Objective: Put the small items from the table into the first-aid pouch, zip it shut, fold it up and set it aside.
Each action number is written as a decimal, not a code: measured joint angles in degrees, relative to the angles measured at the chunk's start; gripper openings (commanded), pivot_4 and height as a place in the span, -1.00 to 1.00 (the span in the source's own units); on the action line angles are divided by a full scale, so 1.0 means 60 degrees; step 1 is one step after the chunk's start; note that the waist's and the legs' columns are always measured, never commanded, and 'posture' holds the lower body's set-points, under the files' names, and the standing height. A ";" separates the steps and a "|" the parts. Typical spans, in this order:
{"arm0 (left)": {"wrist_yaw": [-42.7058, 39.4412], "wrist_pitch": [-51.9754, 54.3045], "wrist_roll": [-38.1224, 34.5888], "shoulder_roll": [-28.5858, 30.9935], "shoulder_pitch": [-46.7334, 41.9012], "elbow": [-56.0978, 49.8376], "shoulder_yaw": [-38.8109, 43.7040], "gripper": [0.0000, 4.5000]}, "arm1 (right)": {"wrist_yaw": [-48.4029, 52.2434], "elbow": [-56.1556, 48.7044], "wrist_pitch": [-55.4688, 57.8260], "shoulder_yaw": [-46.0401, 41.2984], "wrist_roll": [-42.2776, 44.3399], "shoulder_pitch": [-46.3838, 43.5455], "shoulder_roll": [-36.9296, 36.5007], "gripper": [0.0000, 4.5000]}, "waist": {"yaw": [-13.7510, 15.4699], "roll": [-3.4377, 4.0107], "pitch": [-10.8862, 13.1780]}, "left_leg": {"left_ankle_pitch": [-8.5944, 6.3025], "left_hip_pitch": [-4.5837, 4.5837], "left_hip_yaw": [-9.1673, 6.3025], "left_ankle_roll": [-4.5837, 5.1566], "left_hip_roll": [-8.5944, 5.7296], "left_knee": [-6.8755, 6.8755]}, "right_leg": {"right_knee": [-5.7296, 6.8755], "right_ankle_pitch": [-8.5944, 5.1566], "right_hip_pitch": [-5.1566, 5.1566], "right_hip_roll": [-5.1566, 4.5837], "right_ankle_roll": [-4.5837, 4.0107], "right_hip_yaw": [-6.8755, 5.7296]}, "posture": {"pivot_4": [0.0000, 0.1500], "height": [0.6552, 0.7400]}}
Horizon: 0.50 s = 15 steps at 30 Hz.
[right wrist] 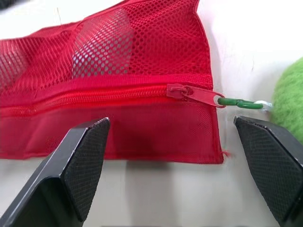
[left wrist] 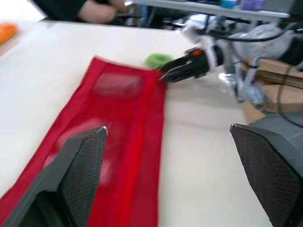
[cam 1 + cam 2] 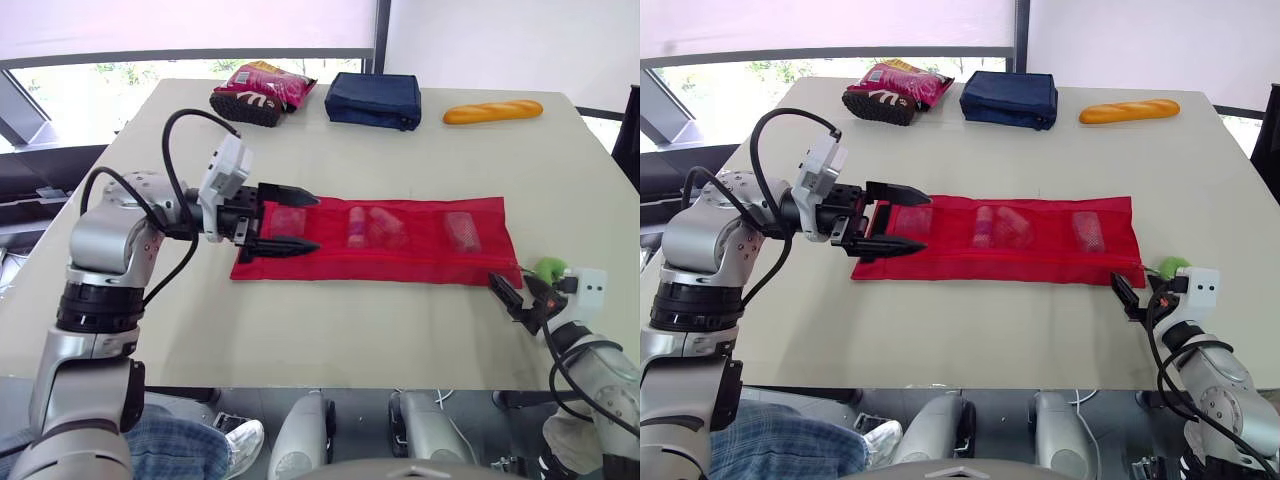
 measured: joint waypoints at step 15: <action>-0.0019 0.0845 -0.1213 0.0040 -0.0281 -0.1399 -0.0028 1.00 | -0.0439 -0.0446 0.1140 0.0114 0.0520 -0.0077 0.0144 -0.99 | -0.0010 0.0001 0.0001 | 0.0000 -0.0001 -0.0017 -0.0001 0.0015 -0.0001 | 0.0008 -0.0005 -0.0005 0.0056 0.0001 0.0010 | 1.00 0.44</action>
